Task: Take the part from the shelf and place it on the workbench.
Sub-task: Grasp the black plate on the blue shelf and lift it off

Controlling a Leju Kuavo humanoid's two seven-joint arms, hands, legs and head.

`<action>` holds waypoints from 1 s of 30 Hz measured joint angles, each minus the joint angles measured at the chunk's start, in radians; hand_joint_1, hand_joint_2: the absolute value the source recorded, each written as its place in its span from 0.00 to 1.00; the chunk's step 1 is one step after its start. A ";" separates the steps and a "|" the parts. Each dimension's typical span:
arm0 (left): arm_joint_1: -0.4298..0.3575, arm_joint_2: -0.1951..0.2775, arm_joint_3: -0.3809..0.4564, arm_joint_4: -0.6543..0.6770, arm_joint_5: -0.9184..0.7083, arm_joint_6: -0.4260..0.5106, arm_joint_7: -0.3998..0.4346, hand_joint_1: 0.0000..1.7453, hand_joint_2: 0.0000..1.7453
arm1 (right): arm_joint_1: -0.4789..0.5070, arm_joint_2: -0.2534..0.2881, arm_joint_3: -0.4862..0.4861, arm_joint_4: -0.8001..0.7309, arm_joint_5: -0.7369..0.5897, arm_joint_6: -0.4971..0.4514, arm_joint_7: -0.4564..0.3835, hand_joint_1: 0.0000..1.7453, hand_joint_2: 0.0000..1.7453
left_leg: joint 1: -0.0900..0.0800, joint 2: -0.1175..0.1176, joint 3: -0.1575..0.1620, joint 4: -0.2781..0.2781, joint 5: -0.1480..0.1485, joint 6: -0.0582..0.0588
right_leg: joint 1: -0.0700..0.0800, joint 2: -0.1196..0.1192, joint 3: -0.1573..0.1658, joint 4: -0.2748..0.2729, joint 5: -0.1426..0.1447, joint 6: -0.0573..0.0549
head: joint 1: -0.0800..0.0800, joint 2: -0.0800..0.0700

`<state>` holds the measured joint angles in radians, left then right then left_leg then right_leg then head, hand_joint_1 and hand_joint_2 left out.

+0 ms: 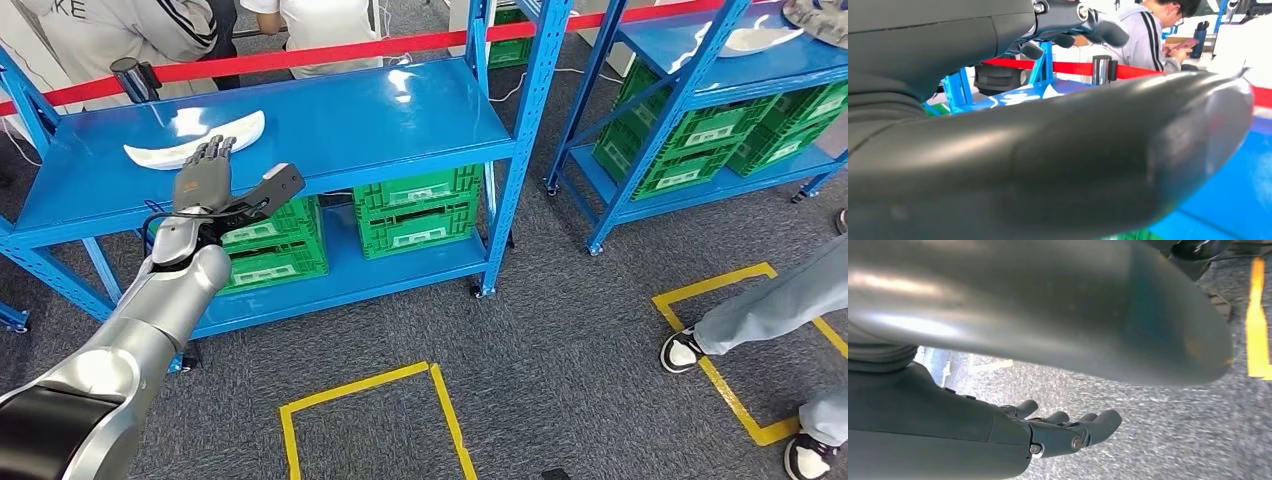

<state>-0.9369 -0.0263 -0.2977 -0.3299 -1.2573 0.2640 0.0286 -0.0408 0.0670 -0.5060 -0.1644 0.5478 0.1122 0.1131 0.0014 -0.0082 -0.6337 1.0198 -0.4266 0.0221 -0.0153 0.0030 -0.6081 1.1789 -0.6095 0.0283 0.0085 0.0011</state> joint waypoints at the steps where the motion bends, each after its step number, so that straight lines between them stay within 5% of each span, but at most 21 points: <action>1: 0.000 0.000 0.000 0.002 0.000 0.000 0.000 0.00 0.00 | 0.000 0.000 0.000 0.000 0.000 0.000 0.000 0.00 0.00 | -0.001 0.000 0.003 0.001 -0.004 0.003 | 0.000 0.000 -0.046 0.070 -0.020 0.003 | 0.000 0.000; 2: 0.001 0.000 0.000 0.004 0.000 0.000 0.000 0.00 0.00 | 0.001 0.000 0.000 0.000 0.000 0.000 0.000 0.00 0.00 | -0.002 -0.001 0.006 0.003 -0.009 0.004 | 0.000 0.000 -0.085 0.119 -0.026 0.004 | 0.000 0.000; 4: 0.003 0.000 -0.001 0.007 0.000 0.000 0.000 0.00 0.00 | 0.003 0.000 0.000 0.000 0.000 0.000 0.000 0.00 0.00 | -0.002 -0.003 0.015 0.008 -0.020 0.002 | 0.001 0.000 -0.107 0.105 0.026 0.001 | 0.000 0.000; 7: 0.001 0.001 -0.001 0.009 0.000 0.000 0.000 0.00 0.00 | 0.003 -0.001 0.000 0.000 0.000 0.000 0.000 0.00 0.00 | -0.005 -0.005 0.034 0.014 -0.040 -0.007 | 0.005 0.000 -0.040 -0.082 0.139 -0.014 | 0.000 0.000; 11: -0.001 0.002 -0.002 0.008 0.001 0.001 -0.001 0.00 0.00 | 0.001 0.000 0.000 0.000 0.001 0.000 -0.001 0.00 0.00 | -0.008 -0.007 0.038 0.008 -0.045 -0.029 | 0.009 0.001 -0.009 -0.144 0.144 -0.032 | -0.001 0.000; 15: -0.003 0.005 -0.002 0.006 0.017 0.017 -0.023 0.00 0.00 | 0.002 0.000 0.000 0.000 0.016 0.007 -0.022 0.00 1.00 | -0.013 -0.005 0.059 -0.010 -0.040 -0.005 | 0.006 0.003 0.007 -0.160 0.146 -0.035 | -0.008 0.000; 19: 0.006 0.009 -0.002 0.008 0.030 0.034 -0.049 0.00 0.00 | 0.001 0.000 0.001 0.000 0.030 0.017 -0.034 0.00 1.00 | -0.012 -0.003 0.064 -0.016 -0.042 -0.009 | 0.009 0.004 0.008 -0.159 0.142 -0.040 | -0.010 0.000; 23: 0.011 0.010 -0.002 0.008 0.033 0.038 -0.056 0.00 0.00 | 0.000 0.000 0.000 0.000 0.032 0.016 -0.030 0.00 1.00 | -0.008 -0.004 0.064 -0.019 -0.042 -0.031 | 0.012 0.004 0.007 -0.158 0.141 -0.041 | -0.009 0.000; 28: 0.010 0.008 -0.003 0.003 0.044 0.044 -0.057 0.00 0.00 | 0.000 0.001 0.000 0.000 0.028 0.013 -0.021 0.00 1.00 | -0.004 -0.005 0.089 -0.057 -0.028 -0.010 | 0.008 0.001 0.014 -0.163 0.141 -0.025 | -0.007 0.000; 30: 0.008 0.006 -0.003 0.002 0.049 0.049 -0.058 0.00 0.00 | -0.001 0.000 0.000 -0.001 0.028 0.014 -0.020 0.00 1.00 | 0.003 -0.006 0.104 -0.076 -0.019 -0.008 | 0.006 0.001 -0.024 -0.083 0.102 -0.015 | -0.003 0.000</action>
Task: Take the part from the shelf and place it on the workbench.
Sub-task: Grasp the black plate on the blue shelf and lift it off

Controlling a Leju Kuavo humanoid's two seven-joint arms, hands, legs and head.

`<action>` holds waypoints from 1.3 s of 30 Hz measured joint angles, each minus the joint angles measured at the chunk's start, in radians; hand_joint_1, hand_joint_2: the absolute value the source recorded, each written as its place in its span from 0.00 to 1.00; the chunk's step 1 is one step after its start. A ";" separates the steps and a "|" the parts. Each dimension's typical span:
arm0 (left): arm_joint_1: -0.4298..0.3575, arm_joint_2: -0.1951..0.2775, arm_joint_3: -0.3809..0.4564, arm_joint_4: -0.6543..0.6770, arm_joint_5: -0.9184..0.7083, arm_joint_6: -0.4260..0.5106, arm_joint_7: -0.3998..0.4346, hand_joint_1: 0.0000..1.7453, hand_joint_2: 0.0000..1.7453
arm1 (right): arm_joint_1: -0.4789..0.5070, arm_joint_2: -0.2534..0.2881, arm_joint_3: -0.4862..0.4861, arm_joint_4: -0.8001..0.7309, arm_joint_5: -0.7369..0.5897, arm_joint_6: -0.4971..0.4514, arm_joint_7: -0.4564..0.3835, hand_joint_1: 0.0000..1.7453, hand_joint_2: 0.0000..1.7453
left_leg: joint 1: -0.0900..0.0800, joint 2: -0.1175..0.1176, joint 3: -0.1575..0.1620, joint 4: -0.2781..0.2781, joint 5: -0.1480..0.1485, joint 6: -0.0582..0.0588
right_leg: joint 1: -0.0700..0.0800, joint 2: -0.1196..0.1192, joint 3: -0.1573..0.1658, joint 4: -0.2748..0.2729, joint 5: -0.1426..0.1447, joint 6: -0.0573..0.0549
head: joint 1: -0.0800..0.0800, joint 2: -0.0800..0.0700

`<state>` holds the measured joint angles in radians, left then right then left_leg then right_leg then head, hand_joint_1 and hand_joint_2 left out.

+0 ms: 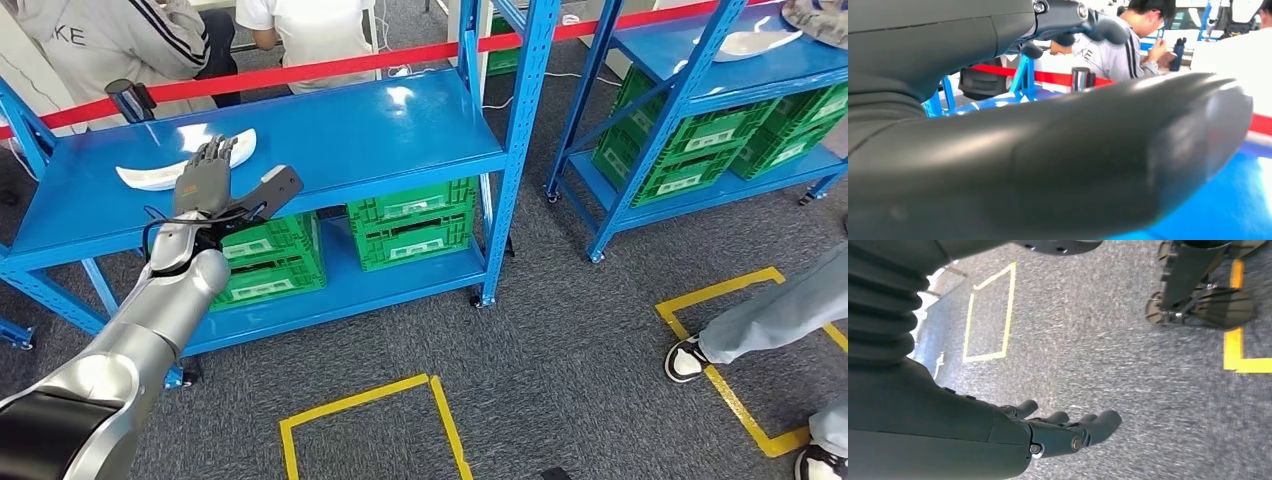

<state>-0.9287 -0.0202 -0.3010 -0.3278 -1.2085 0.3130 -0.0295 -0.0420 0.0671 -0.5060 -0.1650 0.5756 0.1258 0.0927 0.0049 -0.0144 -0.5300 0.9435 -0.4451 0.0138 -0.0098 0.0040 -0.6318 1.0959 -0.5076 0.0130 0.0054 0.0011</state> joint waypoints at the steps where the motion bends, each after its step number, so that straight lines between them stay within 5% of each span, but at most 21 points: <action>1: 0.001 0.000 0.000 0.001 0.002 0.001 0.000 0.00 0.00 | 0.000 0.000 0.000 0.000 0.001 0.001 0.000 0.00 1.00 | 0.002 -0.002 0.001 0.000 0.000 0.001 | -0.004 0.000 -0.035 0.067 -0.028 0.007 | 0.001 0.000; 3: 0.007 0.000 0.000 0.002 0.005 0.001 -0.001 0.00 0.00 | 0.002 0.000 0.000 0.000 0.004 0.002 -0.001 0.00 1.00 | 0.007 -0.010 0.000 0.005 -0.005 -0.004 | -0.014 0.000 -0.092 0.166 -0.054 0.022 | 0.002 0.000; 4: 0.010 0.000 0.000 0.003 0.005 0.001 -0.001 0.00 0.00 | 0.003 0.000 0.000 0.000 0.005 0.003 -0.002 0.00 1.00 | 0.011 -0.017 0.000 0.011 -0.009 -0.009 | -0.020 0.000 -0.097 0.167 -0.039 0.029 | 0.002 0.000; 7: 0.011 0.000 0.000 0.003 0.007 0.001 -0.001 0.00 0.00 | 0.002 0.001 0.000 0.000 0.008 0.004 -0.006 0.00 1.00 | 0.029 -0.038 -0.009 0.051 -0.037 -0.040 | -0.036 0.017 -0.022 0.007 0.044 0.053 | 0.005 0.000; 9: 0.011 0.001 0.000 0.003 0.010 0.001 -0.001 0.00 0.00 | 0.002 0.003 0.000 0.001 0.008 0.005 -0.007 0.00 1.00 | 0.031 -0.051 -0.024 0.076 -0.052 -0.058 | -0.038 0.031 0.004 -0.041 0.044 0.040 | 0.008 0.000; 11: 0.013 0.002 0.000 0.003 0.012 0.001 -0.002 0.00 0.00 | 0.002 0.003 0.000 0.001 0.008 0.006 -0.007 0.00 1.00 | 0.032 -0.064 -0.033 0.080 -0.054 -0.068 | -0.034 0.022 0.001 -0.031 0.033 0.009 | 0.008 0.000; 14: 0.012 0.005 -0.001 0.003 0.012 0.001 -0.002 0.00 0.00 | 0.000 0.003 0.000 0.001 0.009 0.006 -0.008 0.00 1.00 | 0.032 -0.030 -0.054 0.124 -0.076 -0.076 | -0.033 0.004 0.006 -0.034 0.030 -0.016 | 0.003 0.000; 16: 0.010 0.006 -0.001 0.004 0.014 0.001 -0.002 0.00 0.00 | 0.001 0.003 0.000 0.001 0.010 0.006 -0.009 0.00 1.00 | 0.027 0.001 -0.118 0.244 -0.125 -0.075 | -0.028 -0.008 0.011 -0.035 0.026 -0.025 | 0.000 0.000; 18: 0.014 0.008 -0.001 0.005 0.016 0.001 -0.001 0.00 0.00 | 0.002 0.003 0.000 0.001 0.012 0.007 -0.010 0.00 1.00 | 0.025 0.007 -0.188 0.358 -0.155 -0.070 | -0.022 -0.023 0.014 -0.035 0.021 -0.031 | -0.001 0.000; 20: 0.018 0.012 -0.001 0.006 0.018 0.002 -0.001 0.00 0.00 | 0.002 0.003 0.000 0.001 0.013 0.008 -0.011 0.00 1.00 | 0.020 0.011 -0.192 0.336 -0.111 -0.059 | -0.016 -0.037 0.022 -0.035 0.015 -0.034 | -0.001 0.000; 22: 0.018 0.016 -0.001 0.005 0.019 0.004 -0.001 0.00 0.00 | 0.001 0.003 0.000 0.001 0.014 0.009 -0.012 0.00 1.00 | 0.007 0.033 -0.137 0.206 -0.035 -0.040 | -0.011 -0.050 0.034 -0.036 0.008 -0.032 | 0.000 0.000; 24: 0.016 0.017 -0.001 0.004 0.019 0.005 -0.002 0.00 0.00 | 0.001 0.003 0.000 0.001 0.013 0.008 -0.011 0.00 0.50 | -0.008 0.057 -0.095 0.114 -0.008 -0.028 | -0.007 -0.063 0.041 -0.039 0.003 -0.024 | -0.001 0.000; 26: 0.015 0.017 -0.002 0.005 0.019 0.005 -0.004 0.00 0.00 | 0.000 0.003 0.000 0.001 0.011 0.007 -0.008 0.00 0.00 | -0.014 0.053 -0.090 0.098 -0.012 -0.024 | -0.005 -0.077 0.044 -0.045 0.003 -0.014 | -0.002 0.000; 28: 0.016 0.017 -0.002 0.003 0.019 0.004 -0.004 0.00 0.00 | 0.000 0.003 -0.001 0.000 0.005 -0.001 -0.001 0.00 0.00 | -0.011 0.039 -0.085 0.090 -0.005 -0.021 | -0.003 -0.087 0.053 -0.059 0.005 -0.016 | -0.002 0.000; 31: 0.016 0.015 -0.002 0.003 0.018 0.004 -0.004 0.00 0.00 | -0.006 0.002 -0.005 0.000 -0.008 -0.010 0.007 0.00 0.00 | -0.007 0.030 -0.074 0.075 0.001 -0.022 | 0.001 -0.090 0.067 -0.075 0.008 -0.056 | 0.003 0.000; 32: 0.016 0.015 -0.002 0.003 0.018 0.004 -0.004 0.00 0.00 | -0.008 0.002 -0.007 0.000 -0.010 -0.010 0.008 0.00 0.00 | -0.007 0.028 -0.074 0.075 0.000 -0.020 | 0.001 -0.090 0.069 -0.077 0.009 -0.061 | 0.005 0.000; 35: 0.018 0.015 -0.002 0.006 0.018 0.004 -0.005 0.00 0.00 | -0.010 0.000 -0.010 0.000 -0.010 -0.010 0.009 0.00 0.00 | -0.009 0.029 -0.074 0.077 -0.004 -0.012 | 0.000 -0.088 0.073 -0.084 0.014 -0.051 | 0.006 0.000; 39: 0.018 0.014 -0.002 0.008 0.019 0.005 -0.008 0.00 0.00 | -0.009 0.000 -0.018 0.000 -0.009 -0.008 0.010 0.00 0.00 | -0.013 0.033 -0.076 0.079 -0.005 -0.008 | -0.004 -0.085 0.073 -0.090 0.018 -0.024 | 0.006 0.000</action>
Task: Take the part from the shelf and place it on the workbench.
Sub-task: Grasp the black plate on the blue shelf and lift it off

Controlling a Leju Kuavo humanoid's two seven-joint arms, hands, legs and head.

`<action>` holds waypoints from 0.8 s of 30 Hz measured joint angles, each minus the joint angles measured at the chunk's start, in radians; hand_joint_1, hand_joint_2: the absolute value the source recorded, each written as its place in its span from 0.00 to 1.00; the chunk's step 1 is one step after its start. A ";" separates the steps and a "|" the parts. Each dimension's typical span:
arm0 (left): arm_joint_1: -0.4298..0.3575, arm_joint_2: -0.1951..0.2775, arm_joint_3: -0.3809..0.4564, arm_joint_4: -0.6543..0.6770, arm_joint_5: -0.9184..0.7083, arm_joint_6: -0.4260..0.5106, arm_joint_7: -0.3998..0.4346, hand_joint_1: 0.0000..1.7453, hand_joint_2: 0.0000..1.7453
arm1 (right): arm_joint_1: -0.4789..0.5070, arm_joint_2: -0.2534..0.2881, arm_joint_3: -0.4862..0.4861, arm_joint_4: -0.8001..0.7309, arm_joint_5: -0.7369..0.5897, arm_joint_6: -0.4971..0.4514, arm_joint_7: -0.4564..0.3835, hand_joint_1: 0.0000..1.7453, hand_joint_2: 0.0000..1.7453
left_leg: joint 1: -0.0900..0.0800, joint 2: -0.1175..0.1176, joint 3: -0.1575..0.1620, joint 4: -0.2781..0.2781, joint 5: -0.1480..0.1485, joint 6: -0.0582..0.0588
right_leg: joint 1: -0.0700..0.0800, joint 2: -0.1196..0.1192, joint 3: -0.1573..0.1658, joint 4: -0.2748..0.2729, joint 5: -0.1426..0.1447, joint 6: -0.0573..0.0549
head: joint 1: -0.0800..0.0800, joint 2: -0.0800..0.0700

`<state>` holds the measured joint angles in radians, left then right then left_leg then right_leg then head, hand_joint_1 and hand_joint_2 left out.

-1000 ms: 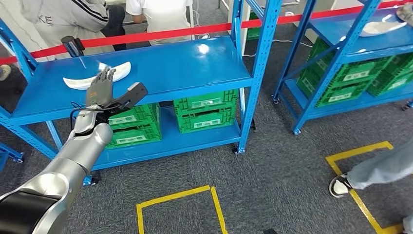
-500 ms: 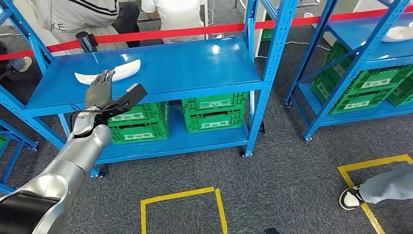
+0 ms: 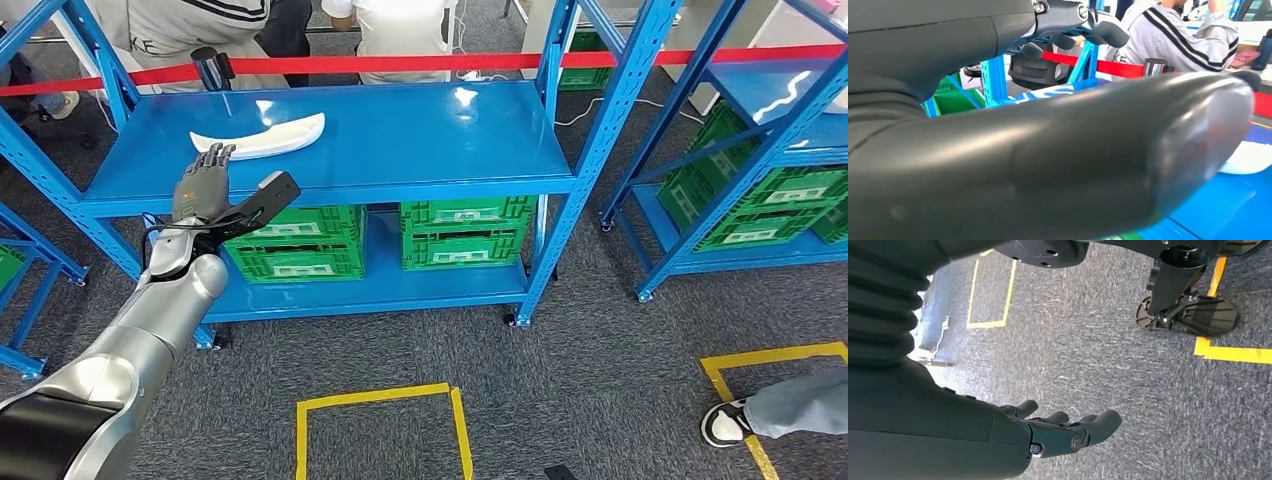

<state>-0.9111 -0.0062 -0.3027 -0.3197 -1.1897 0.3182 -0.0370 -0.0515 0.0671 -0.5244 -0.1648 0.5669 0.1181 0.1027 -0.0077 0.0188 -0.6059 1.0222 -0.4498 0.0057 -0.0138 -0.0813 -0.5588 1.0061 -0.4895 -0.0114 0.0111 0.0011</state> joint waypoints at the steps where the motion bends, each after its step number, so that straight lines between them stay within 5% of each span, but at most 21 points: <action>1: 0.000 0.000 0.000 0.000 0.000 0.001 -0.001 0.00 0.00 | 0.000 0.000 0.000 0.000 0.001 0.001 0.000 0.00 0.00 | -0.001 0.000 -0.001 0.001 -0.001 0.001 | -0.001 0.000 0.001 -0.002 0.001 0.009 | 0.000 0.000; 5: -0.001 0.003 -0.001 -0.004 0.002 0.006 -0.006 0.00 0.00 | -0.001 0.001 0.000 0.000 0.005 0.004 0.001 0.00 0.00 | -0.004 -0.005 0.014 -0.025 0.004 0.028 | -0.011 0.015 0.008 -0.005 -0.006 0.050 | 0.000 0.000; 8: -0.005 0.000 -0.001 -0.007 0.003 0.012 -0.008 0.00 0.00 | 0.002 -0.001 0.000 0.000 0.008 0.004 0.003 0.00 0.00 | 0.001 -0.008 0.028 -0.044 0.014 0.036 | -0.011 0.070 -0.068 0.142 -0.076 0.045 | 0.003 0.000; 11: 0.000 -0.005 -0.002 -0.006 0.004 0.013 -0.008 0.00 0.00 | 0.010 -0.001 0.000 0.000 0.016 0.004 0.008 0.00 0.00 | 0.002 -0.017 0.028 -0.039 0.010 0.034 | -0.012 0.079 -0.154 0.284 -0.114 0.044 | 0.004 0.000; 13: 0.002 -0.008 -0.002 -0.007 0.004 0.013 -0.008 0.00 0.00 | 0.012 -0.001 0.000 0.000 0.019 0.004 0.008 0.00 0.00 | 0.007 -0.027 0.028 -0.028 0.002 0.024 | -0.016 0.079 -0.141 0.232 -0.061 0.046 | 0.004 0.000; 16: 0.002 -0.009 -0.002 -0.007 0.005 0.014 -0.007 0.00 0.00 | 0.011 0.000 0.000 0.000 0.019 0.003 0.008 0.00 0.00 | 0.013 -0.039 0.022 0.004 -0.023 -0.002 | -0.023 0.084 -0.072 0.067 0.020 0.048 | 0.006 0.000; 21: 0.002 -0.009 -0.002 -0.008 0.005 0.014 -0.005 0.00 0.00 | 0.010 0.002 0.000 0.000 0.019 0.002 0.010 0.00 0.00 | 0.015 -0.042 0.014 0.020 -0.038 -0.036 | -0.018 0.085 -0.058 0.046 0.011 0.011 | 0.003 0.000; 24: 0.000 -0.009 -0.002 -0.008 0.005 0.014 -0.005 0.00 0.00 | 0.009 0.002 0.000 0.000 0.020 0.002 0.010 0.00 0.00 | 0.017 -0.028 -0.053 0.153 -0.097 -0.050 | -0.021 0.085 -0.048 0.043 0.005 -0.005 | -0.005 0.000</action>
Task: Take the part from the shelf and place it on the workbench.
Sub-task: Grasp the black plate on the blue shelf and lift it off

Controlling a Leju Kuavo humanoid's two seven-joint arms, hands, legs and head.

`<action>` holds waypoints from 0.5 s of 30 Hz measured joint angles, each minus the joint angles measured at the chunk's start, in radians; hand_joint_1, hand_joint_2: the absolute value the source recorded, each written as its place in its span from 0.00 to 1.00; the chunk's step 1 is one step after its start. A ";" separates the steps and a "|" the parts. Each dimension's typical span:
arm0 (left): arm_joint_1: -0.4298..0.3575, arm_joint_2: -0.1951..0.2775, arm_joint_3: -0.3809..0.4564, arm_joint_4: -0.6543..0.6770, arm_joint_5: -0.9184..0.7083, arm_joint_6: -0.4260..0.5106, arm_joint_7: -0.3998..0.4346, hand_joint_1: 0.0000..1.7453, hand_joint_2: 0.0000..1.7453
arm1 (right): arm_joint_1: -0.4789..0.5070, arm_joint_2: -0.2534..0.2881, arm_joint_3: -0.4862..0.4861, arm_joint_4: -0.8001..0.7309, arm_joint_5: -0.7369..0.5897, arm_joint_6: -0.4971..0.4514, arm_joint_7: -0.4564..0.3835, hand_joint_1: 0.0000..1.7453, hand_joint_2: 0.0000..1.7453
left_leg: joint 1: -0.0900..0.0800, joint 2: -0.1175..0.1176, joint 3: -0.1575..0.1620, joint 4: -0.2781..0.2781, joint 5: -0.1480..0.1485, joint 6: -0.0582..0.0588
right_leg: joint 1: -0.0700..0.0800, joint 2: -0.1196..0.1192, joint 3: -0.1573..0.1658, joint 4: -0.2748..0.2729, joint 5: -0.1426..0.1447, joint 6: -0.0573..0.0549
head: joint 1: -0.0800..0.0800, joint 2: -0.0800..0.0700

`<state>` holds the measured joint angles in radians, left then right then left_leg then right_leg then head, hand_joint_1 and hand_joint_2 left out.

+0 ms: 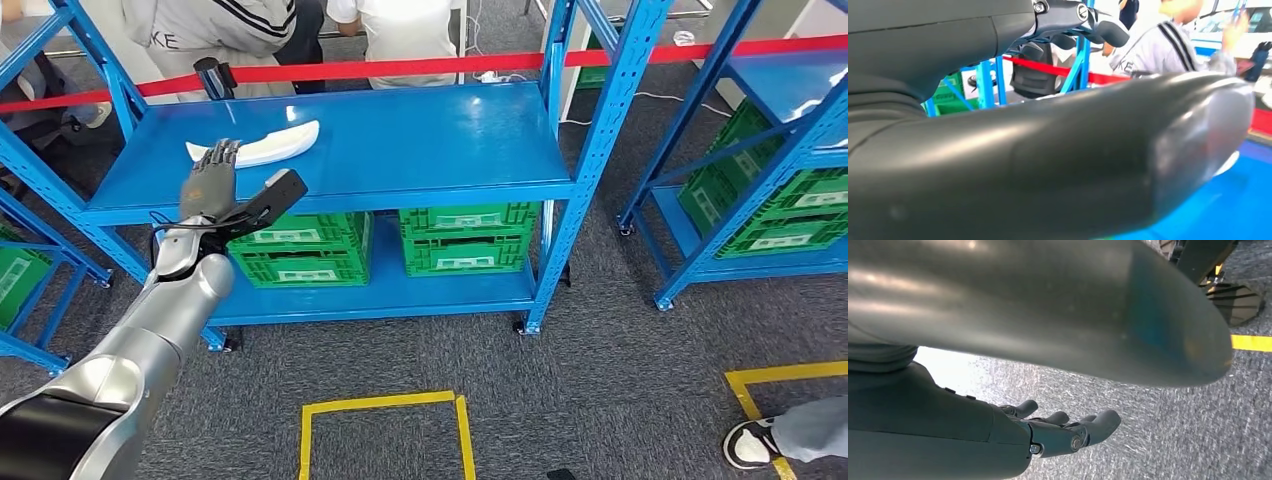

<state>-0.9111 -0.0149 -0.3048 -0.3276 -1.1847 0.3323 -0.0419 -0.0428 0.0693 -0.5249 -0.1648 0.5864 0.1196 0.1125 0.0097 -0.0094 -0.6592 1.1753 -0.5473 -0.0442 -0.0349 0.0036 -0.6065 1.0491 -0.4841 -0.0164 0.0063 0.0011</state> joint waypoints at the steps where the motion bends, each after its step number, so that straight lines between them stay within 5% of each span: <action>1: 0.001 0.000 0.000 0.001 0.000 0.000 0.000 0.00 0.00 | 0.000 0.000 0.000 0.000 0.000 0.000 0.000 0.00 0.00 | 0.000 0.002 -0.040 0.069 -0.022 -0.002 | 0.000 0.000 0.003 0.000 -0.003 -0.003 | -0.001 0.000; 3: 0.006 0.000 0.000 0.004 0.000 0.000 0.001 0.00 0.00 | 0.001 0.000 0.000 0.000 0.000 0.000 0.001 0.00 0.00 | 0.001 0.003 -0.094 0.139 -0.021 -0.003 | 0.000 0.000 0.011 0.000 -0.011 -0.004 | -0.001 0.000; 4: 0.007 0.000 0.000 0.004 0.000 0.000 0.001 0.00 0.00 | 0.002 0.000 0.000 0.000 0.000 -0.001 0.001 0.00 0.00 | 0.001 0.003 -0.094 0.119 0.010 -0.001 | 0.000 0.000 0.018 0.000 -0.017 -0.002 | -0.001 0.000; 6: 0.007 0.001 0.000 0.005 0.000 0.000 0.001 0.00 0.00 | 0.002 0.000 0.000 0.000 0.000 -0.001 0.001 0.00 0.00 | 0.000 0.006 -0.045 -0.008 0.093 0.005 | 0.000 0.000 0.036 0.000 -0.029 0.003 | -0.001 0.000; 8: 0.005 0.001 0.000 0.005 0.000 0.000 0.000 0.00 0.00 | 0.000 0.000 0.000 0.000 0.000 -0.001 0.001 0.00 0.00 | -0.005 0.008 0.004 -0.110 0.127 0.013 | 0.003 0.000 0.047 -0.002 -0.040 0.013 | -0.001 0.000; 12: 0.004 0.001 -0.001 0.003 0.002 -0.001 0.000 0.00 0.00 | -0.002 0.000 0.000 0.000 0.000 -0.001 0.001 0.00 0.00 | -0.007 0.003 0.020 -0.138 0.114 0.038 | 0.005 -0.002 0.053 -0.013 -0.049 0.037 | -0.002 0.000; 15: 0.001 0.001 -0.001 -0.001 0.003 0.000 0.000 0.00 0.00 | -0.005 0.000 0.000 0.000 0.000 0.000 0.001 0.00 0.00 | -0.004 0.002 0.035 -0.147 0.107 0.059 | 0.007 -0.002 -0.002 0.104 -0.101 0.044 | 0.003 0.000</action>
<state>-0.9104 -0.0139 -0.3056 -0.3284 -1.1819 0.3321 -0.0420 -0.0478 0.0696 -0.5249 -0.1649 0.5863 0.1193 0.1131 0.0053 -0.0074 -0.6247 1.0281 -0.4399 0.0145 -0.0280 0.0012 -0.6089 1.1532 -0.5853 0.0276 0.0092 0.0011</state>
